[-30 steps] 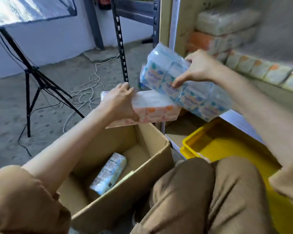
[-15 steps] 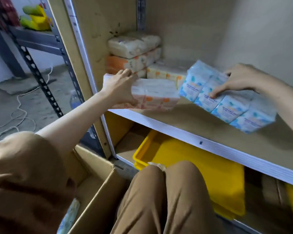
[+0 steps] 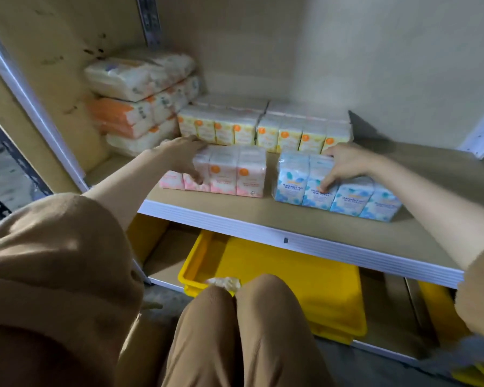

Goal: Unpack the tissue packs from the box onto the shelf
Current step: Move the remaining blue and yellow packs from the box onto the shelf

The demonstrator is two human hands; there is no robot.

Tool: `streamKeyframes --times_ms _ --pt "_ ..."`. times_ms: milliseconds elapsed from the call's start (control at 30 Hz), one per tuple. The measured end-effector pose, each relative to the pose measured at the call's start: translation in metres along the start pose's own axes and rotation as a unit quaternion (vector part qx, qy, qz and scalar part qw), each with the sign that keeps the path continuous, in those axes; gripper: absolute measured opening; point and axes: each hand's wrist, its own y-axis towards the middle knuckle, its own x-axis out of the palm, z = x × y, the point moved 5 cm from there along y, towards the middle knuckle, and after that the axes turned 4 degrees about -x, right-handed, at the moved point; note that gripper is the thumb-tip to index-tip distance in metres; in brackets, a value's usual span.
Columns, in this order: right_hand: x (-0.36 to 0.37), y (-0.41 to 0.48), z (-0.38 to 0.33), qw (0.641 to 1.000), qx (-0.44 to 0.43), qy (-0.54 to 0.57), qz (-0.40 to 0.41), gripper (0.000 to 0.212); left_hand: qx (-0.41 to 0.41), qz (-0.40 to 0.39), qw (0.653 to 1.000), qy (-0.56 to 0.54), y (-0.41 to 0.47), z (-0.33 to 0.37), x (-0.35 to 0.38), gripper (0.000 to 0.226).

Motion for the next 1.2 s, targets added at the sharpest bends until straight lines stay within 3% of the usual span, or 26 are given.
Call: streamKeyframes --times_ms 100,167,300,667,1200 --pt "-0.001 0.001 0.004 1.0 -0.015 0.017 0.009 0.075 -0.004 -0.01 1.0 -0.02 -0.002 0.0 0.003 0.107" --pt "-0.004 -0.004 0.006 0.999 -0.023 0.013 0.021 0.084 0.011 0.027 0.999 -0.027 -0.009 0.003 0.001 0.1" --pt "-0.007 -0.015 0.011 0.998 -0.031 -0.016 0.055 0.073 0.042 0.139 0.987 -0.065 -0.031 0.016 -0.002 0.072" --pt "0.01 -0.012 0.01 0.992 -0.043 -0.038 0.11 0.067 0.041 0.163 0.981 -0.1 -0.003 0.02 0.014 0.063" --pt "0.01 0.083 -0.021 0.987 -0.04 -0.014 0.157 0.067 0.017 0.172 0.979 -0.113 0.08 -0.003 0.007 0.066"
